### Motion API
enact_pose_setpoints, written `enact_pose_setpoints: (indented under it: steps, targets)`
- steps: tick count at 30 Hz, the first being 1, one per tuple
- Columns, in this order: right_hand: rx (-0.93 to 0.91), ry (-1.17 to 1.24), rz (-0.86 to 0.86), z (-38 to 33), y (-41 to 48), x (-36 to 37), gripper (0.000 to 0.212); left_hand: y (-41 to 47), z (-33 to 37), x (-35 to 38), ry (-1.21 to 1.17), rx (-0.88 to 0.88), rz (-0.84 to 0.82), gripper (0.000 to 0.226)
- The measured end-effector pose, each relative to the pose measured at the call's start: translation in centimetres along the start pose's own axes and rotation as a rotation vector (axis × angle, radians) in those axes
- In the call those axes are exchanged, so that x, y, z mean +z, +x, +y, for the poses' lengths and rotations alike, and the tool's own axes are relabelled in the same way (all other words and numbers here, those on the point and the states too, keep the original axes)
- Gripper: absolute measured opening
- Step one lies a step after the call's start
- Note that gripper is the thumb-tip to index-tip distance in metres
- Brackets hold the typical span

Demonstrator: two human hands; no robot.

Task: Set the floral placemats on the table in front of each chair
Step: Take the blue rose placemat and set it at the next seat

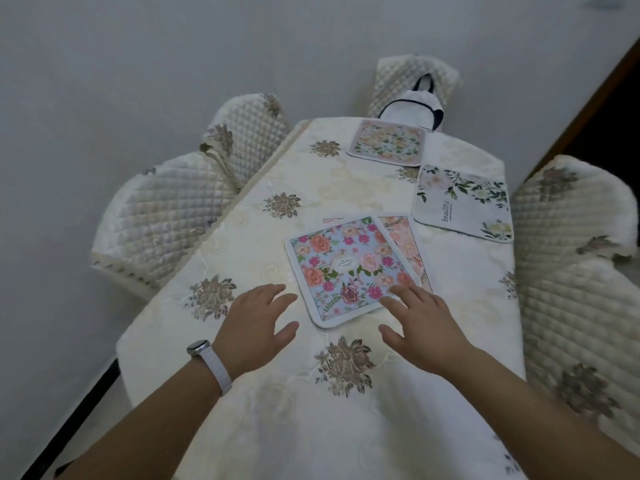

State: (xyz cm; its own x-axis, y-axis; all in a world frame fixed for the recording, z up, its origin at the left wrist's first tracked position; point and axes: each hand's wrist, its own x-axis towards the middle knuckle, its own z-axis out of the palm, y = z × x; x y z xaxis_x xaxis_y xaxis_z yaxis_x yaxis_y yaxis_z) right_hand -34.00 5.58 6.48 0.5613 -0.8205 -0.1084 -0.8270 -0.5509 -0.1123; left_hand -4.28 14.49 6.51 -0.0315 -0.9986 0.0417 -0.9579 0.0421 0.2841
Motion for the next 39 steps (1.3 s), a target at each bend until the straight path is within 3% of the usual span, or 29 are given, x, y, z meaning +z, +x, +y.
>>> enact_pose_setpoints:
  steps: [8, 16, 20, 28, 35, 39]
  targets:
    - [0.273, 0.056, -0.089, -3.3, 2.4, 3.6, 0.055, 6.9, -8.3, 3.4, 0.001, 0.135, -0.170, 0.049]
    - [0.450, 0.191, -0.132, -2.6, 4.1, 6.5, 0.056, 17.0, -9.8, 5.2, 0.056, 0.202, -0.297, 0.047]
    - [0.568, 0.431, -0.131, -2.2, 6.1, 8.5, 0.055, 21.5, -9.7, 6.4, 0.116, 0.235, -0.373, 0.045]
    - [1.084, 1.177, 0.037, -2.3, 10.1, 10.6, 0.058, 30.2, -9.0, 9.0, 0.184, 0.210, -0.443, 0.046]
    - [1.252, 1.440, 0.186, -1.9, 11.6, 13.0, 0.054, 34.7, -7.7, 11.8, 0.137, 0.182, -0.441, 0.045]
    - [1.289, 1.513, 0.297, -1.8, 11.9, 13.6, 0.032, 35.8, -6.5, 13.6, 0.054, 0.110, -0.443, 0.050]
